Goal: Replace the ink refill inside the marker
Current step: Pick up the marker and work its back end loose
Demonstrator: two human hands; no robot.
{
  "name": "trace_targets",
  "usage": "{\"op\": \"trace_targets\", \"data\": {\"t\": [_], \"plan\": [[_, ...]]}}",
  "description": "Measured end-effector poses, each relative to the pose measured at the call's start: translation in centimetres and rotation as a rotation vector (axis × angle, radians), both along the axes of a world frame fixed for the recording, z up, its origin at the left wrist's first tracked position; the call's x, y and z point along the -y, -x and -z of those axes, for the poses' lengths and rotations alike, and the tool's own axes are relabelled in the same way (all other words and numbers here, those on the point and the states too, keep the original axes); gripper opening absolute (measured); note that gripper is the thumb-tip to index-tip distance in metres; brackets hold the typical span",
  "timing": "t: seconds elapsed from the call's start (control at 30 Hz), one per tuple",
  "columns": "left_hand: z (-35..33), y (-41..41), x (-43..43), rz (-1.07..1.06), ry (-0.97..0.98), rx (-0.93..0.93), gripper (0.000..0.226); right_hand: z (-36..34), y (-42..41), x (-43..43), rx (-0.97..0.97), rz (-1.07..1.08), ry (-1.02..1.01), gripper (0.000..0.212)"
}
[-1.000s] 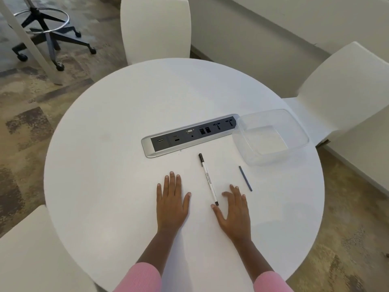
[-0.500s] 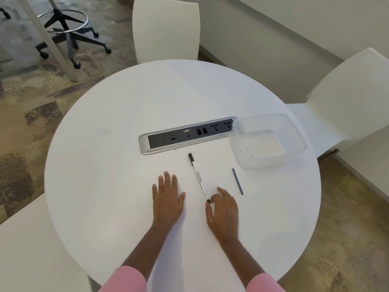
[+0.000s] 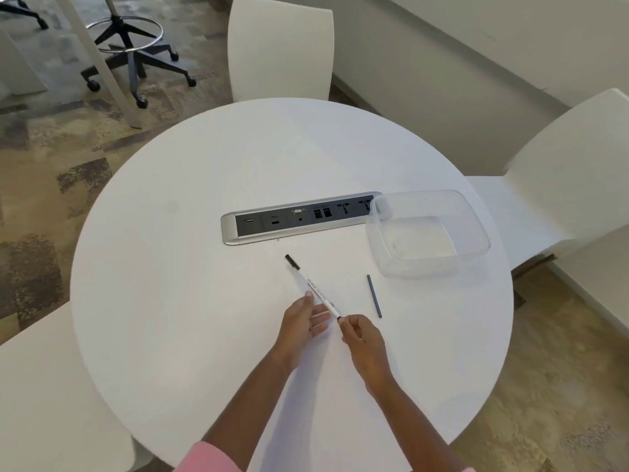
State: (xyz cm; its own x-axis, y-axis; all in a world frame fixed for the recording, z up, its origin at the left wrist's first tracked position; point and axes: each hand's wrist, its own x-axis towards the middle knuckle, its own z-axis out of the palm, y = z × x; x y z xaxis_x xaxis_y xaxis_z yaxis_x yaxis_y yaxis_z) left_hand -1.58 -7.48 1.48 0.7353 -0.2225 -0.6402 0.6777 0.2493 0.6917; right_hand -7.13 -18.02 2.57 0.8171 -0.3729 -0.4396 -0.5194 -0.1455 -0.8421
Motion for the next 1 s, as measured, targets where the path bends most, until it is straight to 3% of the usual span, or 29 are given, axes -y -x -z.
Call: {"op": "trace_targets", "data": {"t": [0.07,0.13,0.5,0.77,1.0], "plan": [[-0.3,-0.2,-0.2,-0.082,0.239,-0.081,0.021,-0.5,0.7,0.4,-0.030,-0.061,-0.061,0.016],[-0.5,-0.4,-0.6,-0.141,0.321,-0.102,0.020,-0.9,1.3,0.8,-0.051,-0.085,-0.133,0.013],[-2.2,0.3,-0.7,-0.182,0.344,-0.015,0.014,-3.5,1.3,1.1,-0.202,0.075,-0.652,0.040],[-3.0,1.5,-0.3,-0.097,0.357,0.095,0.016,-3.9,-0.1,1.0,-0.231,0.255,-0.591,0.046],[-3.4,2.4,0.9,-0.183,0.295,0.193,0.015,-4.4,-1.6,0.3,-0.184,0.351,-0.492,0.044]]}}
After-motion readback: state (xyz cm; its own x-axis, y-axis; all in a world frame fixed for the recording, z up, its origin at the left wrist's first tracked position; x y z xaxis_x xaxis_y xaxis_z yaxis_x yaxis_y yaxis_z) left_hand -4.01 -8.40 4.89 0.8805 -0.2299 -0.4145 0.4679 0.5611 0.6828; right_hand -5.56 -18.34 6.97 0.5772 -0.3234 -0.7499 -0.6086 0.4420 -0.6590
